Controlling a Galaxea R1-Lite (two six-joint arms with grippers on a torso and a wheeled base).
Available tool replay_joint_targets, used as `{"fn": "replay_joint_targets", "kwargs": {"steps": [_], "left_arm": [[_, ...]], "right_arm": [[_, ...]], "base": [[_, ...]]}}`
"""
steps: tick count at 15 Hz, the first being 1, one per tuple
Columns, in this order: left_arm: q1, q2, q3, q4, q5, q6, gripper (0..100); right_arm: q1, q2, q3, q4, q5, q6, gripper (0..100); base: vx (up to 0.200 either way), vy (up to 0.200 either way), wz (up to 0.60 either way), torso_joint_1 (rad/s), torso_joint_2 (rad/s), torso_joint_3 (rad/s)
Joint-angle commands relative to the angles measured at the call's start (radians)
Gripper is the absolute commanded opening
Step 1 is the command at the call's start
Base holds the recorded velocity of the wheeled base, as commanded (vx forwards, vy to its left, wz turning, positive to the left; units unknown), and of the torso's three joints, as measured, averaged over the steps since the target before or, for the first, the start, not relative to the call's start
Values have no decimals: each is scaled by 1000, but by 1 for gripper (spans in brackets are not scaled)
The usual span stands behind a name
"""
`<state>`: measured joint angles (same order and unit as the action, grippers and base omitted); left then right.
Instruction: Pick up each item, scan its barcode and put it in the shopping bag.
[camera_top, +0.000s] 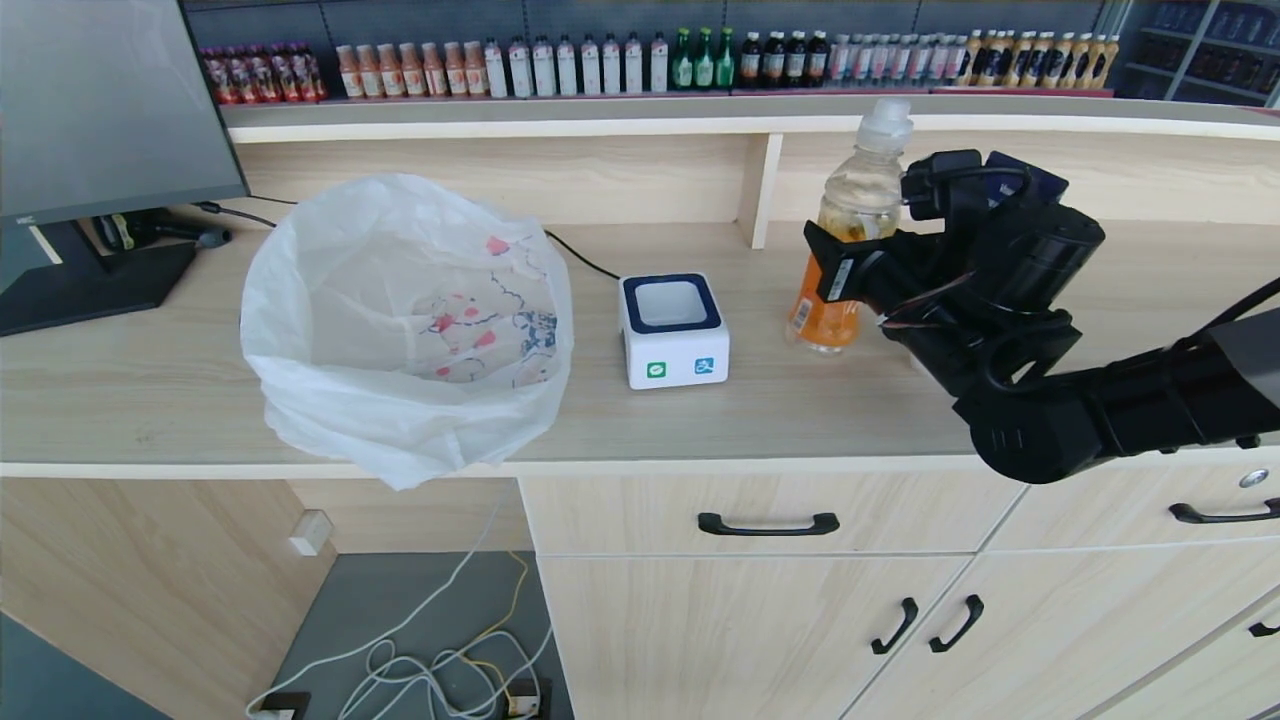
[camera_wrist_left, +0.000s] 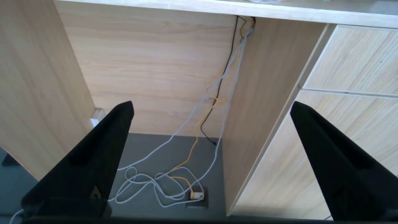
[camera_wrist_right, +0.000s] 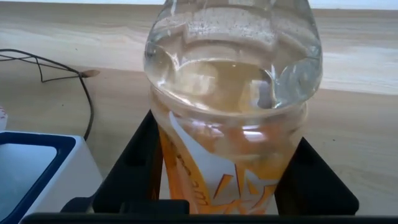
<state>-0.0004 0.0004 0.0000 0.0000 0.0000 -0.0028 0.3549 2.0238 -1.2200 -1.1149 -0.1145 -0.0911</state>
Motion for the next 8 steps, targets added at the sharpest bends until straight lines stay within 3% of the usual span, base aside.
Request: {"fn": "replay_joint_targets", "kwargs": {"steps": [1,8], "left_arm": [[0,0,0,0,0,0,100],[0,0,0,0,0,0,100]], "right_arm": [[-1,-27,5,-2,2,1,0],[1,-109,77,-14,12,2,0]], "base": [[0,0,0,0,0,0],[0,0,0,0,0,0]]}}
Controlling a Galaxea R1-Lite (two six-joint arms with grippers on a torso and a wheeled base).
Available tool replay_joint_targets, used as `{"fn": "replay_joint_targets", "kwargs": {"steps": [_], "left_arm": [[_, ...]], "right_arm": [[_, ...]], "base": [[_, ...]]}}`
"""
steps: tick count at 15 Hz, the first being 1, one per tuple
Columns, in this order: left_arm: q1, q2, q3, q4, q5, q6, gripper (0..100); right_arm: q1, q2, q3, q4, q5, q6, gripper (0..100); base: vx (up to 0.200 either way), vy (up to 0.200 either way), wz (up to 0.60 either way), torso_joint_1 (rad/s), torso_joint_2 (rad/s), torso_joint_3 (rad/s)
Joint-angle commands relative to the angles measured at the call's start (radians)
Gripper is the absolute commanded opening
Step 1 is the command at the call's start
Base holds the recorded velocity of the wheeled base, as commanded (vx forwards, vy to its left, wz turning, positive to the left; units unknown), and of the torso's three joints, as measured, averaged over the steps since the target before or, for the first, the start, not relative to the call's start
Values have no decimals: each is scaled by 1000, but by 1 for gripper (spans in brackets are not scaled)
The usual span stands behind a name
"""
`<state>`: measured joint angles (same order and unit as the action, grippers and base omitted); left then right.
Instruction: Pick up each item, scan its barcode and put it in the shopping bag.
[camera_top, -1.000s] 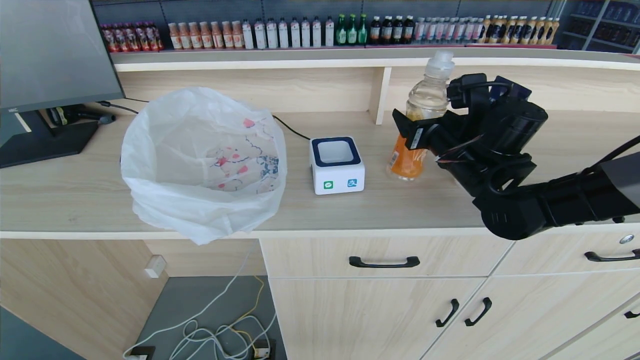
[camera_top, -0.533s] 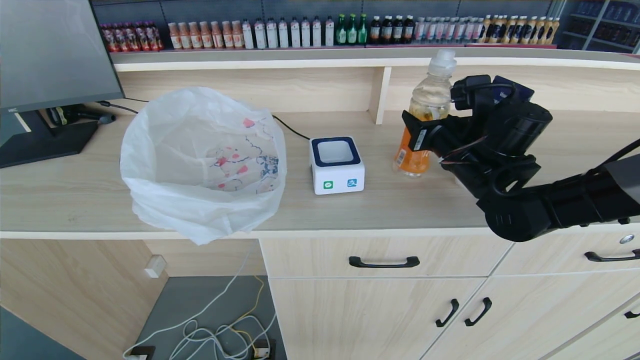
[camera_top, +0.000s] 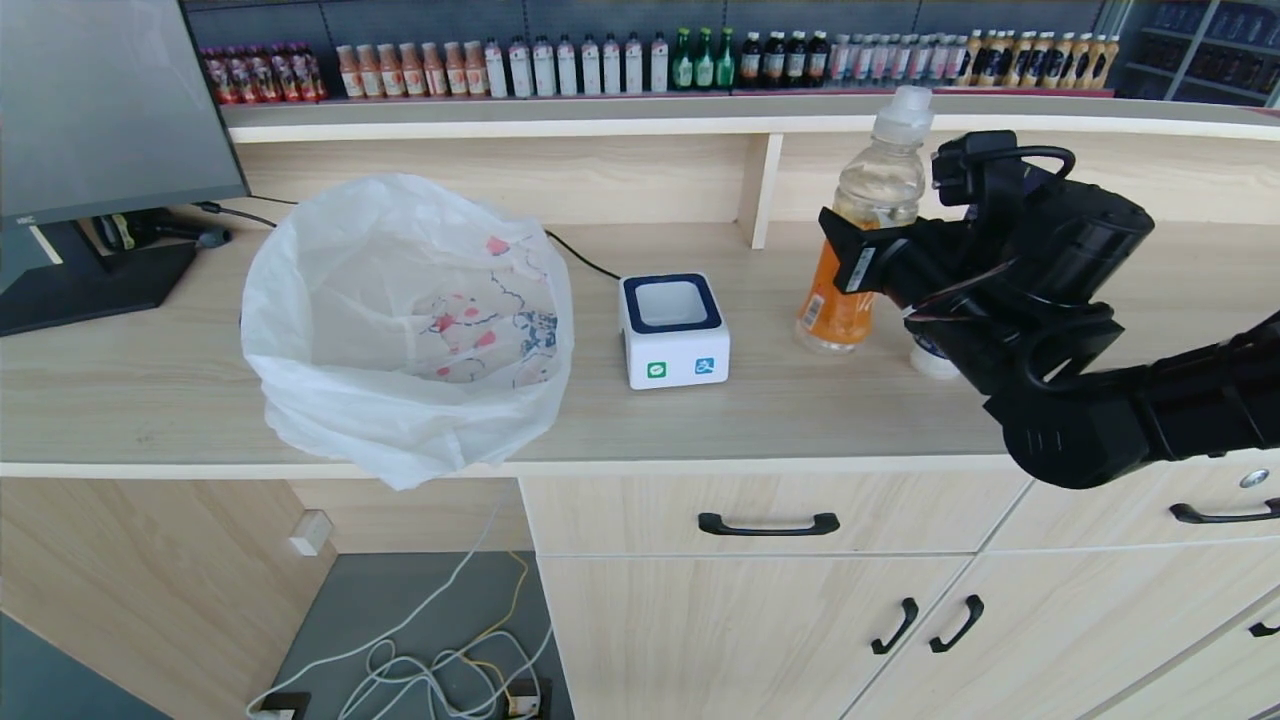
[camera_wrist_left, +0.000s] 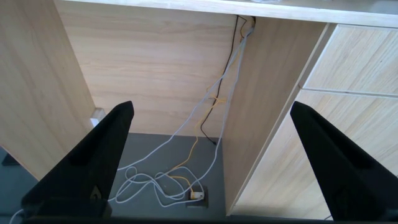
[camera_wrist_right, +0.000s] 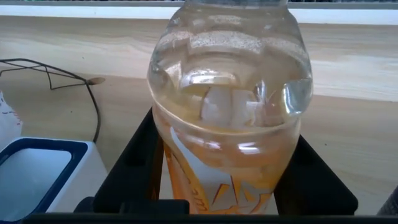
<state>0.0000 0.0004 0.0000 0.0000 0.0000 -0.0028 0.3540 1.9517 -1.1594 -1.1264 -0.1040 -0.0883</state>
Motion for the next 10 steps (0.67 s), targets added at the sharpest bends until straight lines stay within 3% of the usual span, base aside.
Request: {"fn": "replay_joint_targets", "kwargs": {"steps": [1,6,10], "left_arm": [[0,0,0,0,0,0,100],[0,0,0,0,0,0,100],[0,0,0,0,0,0,100]], "right_arm": [[3,-50,26,-3,6,-1,0],[10,-151,98,-20,52,1,0],[54,-323,259,-23,99,2,0]], "base": [[0,0,0,0,0,0],[0,0,0,0,0,0],[0,0,0,0,0,0]]}}
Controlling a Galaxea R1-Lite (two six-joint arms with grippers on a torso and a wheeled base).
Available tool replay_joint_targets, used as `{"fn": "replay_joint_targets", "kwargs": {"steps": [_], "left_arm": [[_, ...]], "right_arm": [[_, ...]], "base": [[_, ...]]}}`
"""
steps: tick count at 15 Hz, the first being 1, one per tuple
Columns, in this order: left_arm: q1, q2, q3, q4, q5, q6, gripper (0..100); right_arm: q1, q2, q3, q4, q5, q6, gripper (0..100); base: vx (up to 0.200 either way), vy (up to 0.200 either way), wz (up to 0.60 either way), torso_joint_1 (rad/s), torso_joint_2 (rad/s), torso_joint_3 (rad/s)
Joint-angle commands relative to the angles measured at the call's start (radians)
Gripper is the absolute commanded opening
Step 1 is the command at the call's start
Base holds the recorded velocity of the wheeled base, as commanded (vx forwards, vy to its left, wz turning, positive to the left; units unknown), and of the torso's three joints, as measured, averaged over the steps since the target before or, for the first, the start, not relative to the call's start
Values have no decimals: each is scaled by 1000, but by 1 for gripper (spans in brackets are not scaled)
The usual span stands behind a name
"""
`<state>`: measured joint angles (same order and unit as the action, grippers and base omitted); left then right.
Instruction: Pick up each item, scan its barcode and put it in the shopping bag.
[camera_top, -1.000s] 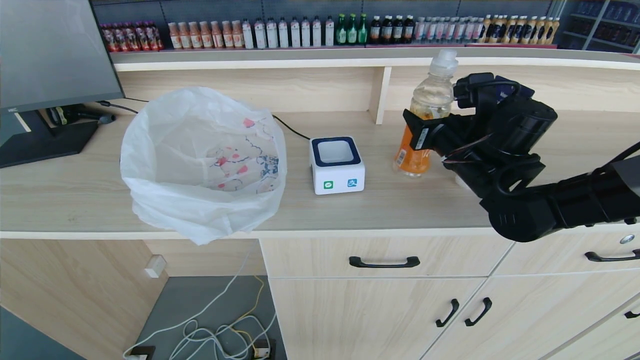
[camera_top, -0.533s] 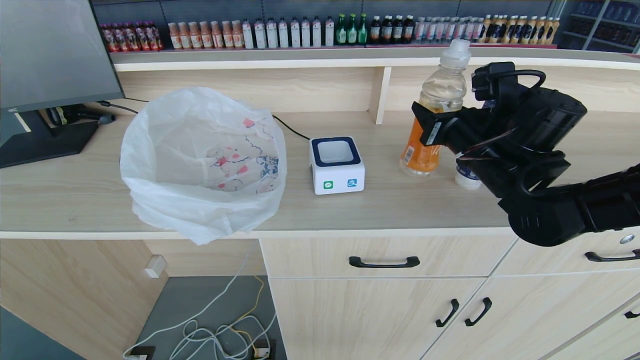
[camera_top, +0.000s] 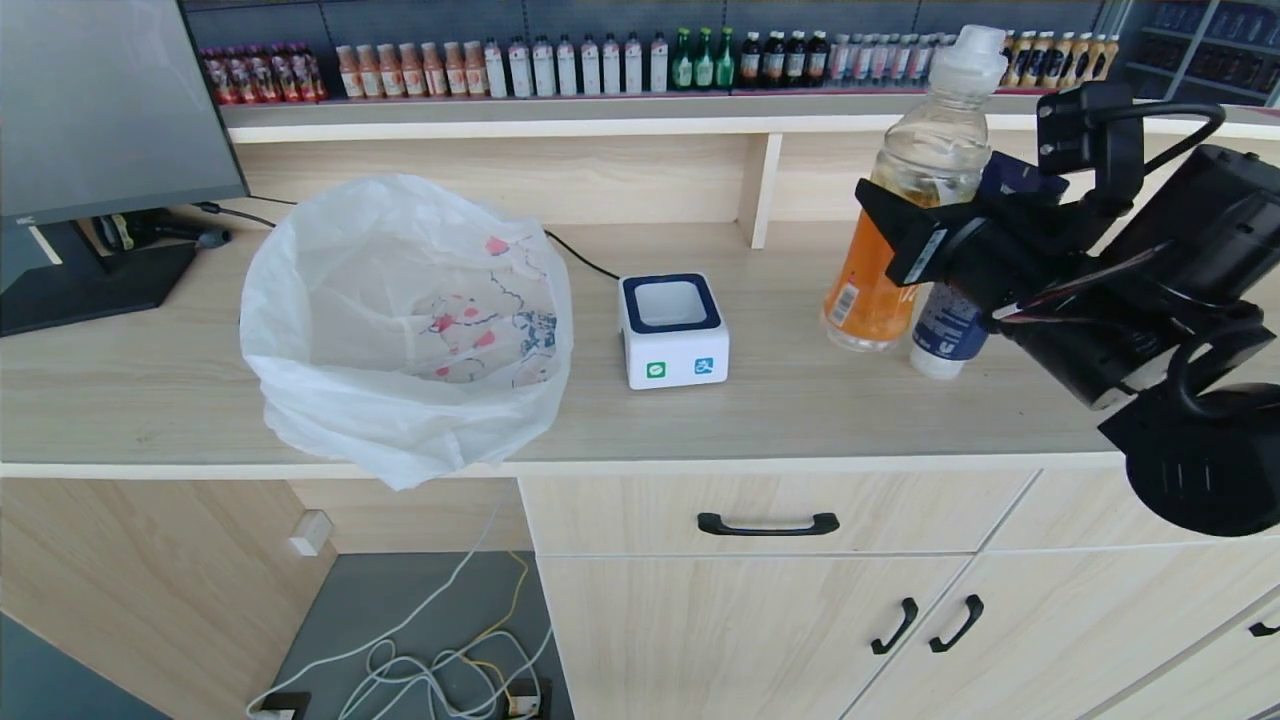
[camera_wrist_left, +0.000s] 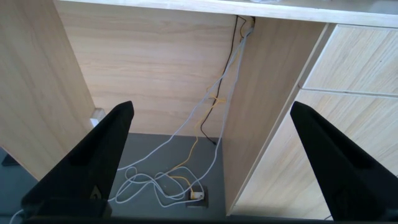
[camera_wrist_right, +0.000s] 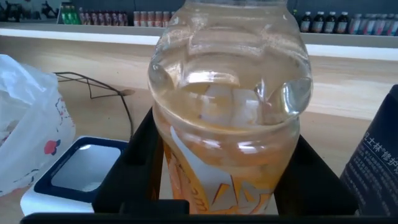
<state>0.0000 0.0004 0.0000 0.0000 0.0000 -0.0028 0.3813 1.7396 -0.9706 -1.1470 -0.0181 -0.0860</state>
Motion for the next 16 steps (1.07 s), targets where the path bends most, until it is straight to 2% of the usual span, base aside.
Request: {"fn": "replay_joint_targets", "kwargs": {"steps": [1,9,14,16], "left_arm": [[0,0,0,0,0,0,100],[0,0,0,0,0,0,100],[-2,0,0,0,0,0,100],[0,0,0,0,0,0,100]], "right_arm": [[54,-163,119,-2,13,0,0],[96,-433,403,13,17,31,0],[110,-511,457,36,15,100,0],[153,-517,446,66,10,144,0]], "base": [[0,0,0,0,0,0],[0,0,0,0,0,0],[0,0,0,0,0,0],[0,0,0,0,0,0]]}}
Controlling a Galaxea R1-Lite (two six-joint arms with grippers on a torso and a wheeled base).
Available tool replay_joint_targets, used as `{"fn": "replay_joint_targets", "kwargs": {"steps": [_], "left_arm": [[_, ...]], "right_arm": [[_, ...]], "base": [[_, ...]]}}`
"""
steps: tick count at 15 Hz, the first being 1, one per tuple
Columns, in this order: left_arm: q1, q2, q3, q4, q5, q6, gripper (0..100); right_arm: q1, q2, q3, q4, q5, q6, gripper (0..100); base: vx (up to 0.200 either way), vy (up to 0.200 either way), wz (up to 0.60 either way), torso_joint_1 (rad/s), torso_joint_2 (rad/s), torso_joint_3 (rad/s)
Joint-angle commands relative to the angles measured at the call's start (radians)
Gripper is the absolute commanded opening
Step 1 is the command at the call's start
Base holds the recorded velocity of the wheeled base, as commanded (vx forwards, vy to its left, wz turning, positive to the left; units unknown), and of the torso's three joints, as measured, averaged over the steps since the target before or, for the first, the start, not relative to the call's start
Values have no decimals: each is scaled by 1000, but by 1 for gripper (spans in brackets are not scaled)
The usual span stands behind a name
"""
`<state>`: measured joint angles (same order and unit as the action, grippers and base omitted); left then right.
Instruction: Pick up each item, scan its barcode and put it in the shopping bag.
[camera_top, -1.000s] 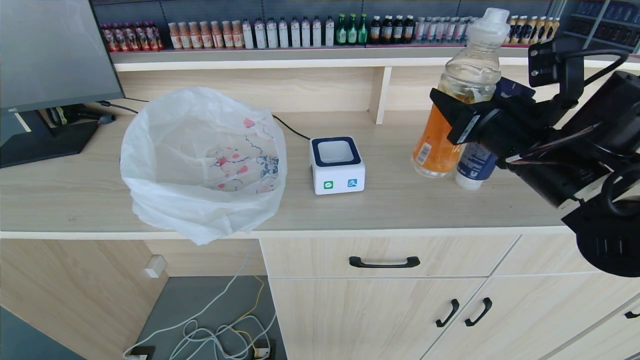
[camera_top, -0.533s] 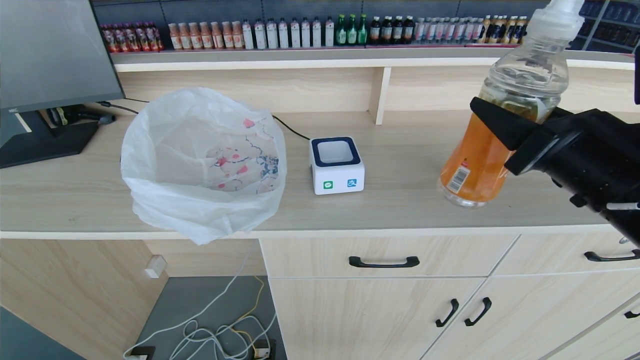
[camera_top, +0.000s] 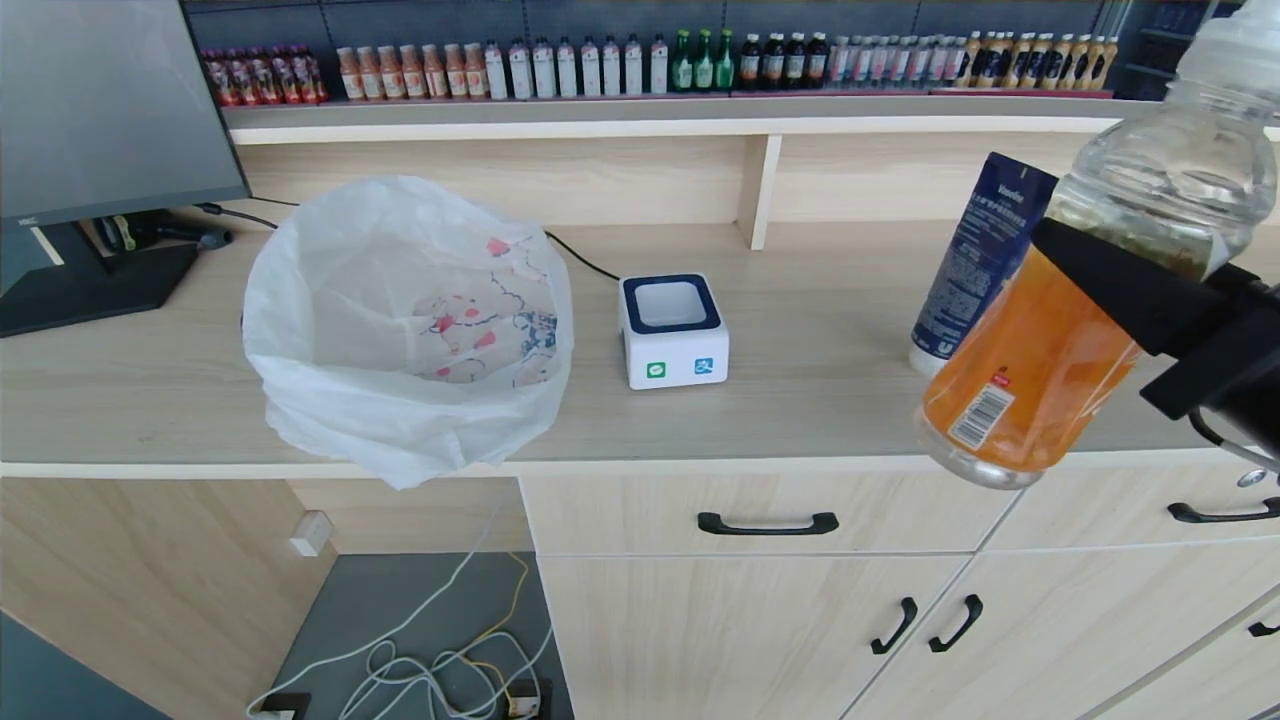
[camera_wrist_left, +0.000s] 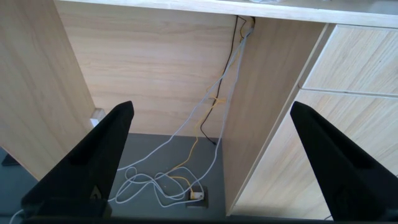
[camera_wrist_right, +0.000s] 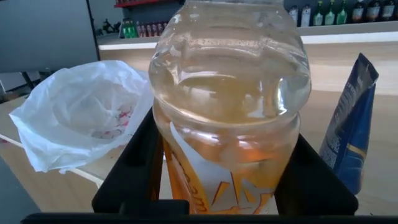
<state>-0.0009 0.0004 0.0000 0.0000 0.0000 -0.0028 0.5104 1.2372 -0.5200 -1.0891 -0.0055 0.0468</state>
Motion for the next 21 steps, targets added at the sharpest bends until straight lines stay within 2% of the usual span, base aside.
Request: {"fn": "replay_joint_targets", "kwargs": {"steps": [1,4,7,9,13,15,21], "left_arm": [[1,0,0,0,0,0,100],[-1,0,0,0,0,0,100],[1,0,0,0,0,0,100],[1,0,0,0,0,0,100],[1,0,0,0,0,0,100],[1,0,0,0,0,0,100],[1,0,0,0,0,0,100]], "right_arm": [[36,-24,9,31,-2,30,0],[49,-13,-12,41,33,82,0],[53,-2,-35,41,183,148,0],[69,18,-46,40,188,219,0],[184,57,-140,25,190,380,0],[252,90,-172,-12,190,409,0],[309,169,-203,-90,208,453,0]], "base": [[0,0,0,0,0,0],[0,0,0,0,0,0],[0,0,0,0,0,0],[0,0,0,0,0,0],[0,0,0,0,0,0],[0,0,0,0,0,0],[0,0,0,0,0,0]]}}
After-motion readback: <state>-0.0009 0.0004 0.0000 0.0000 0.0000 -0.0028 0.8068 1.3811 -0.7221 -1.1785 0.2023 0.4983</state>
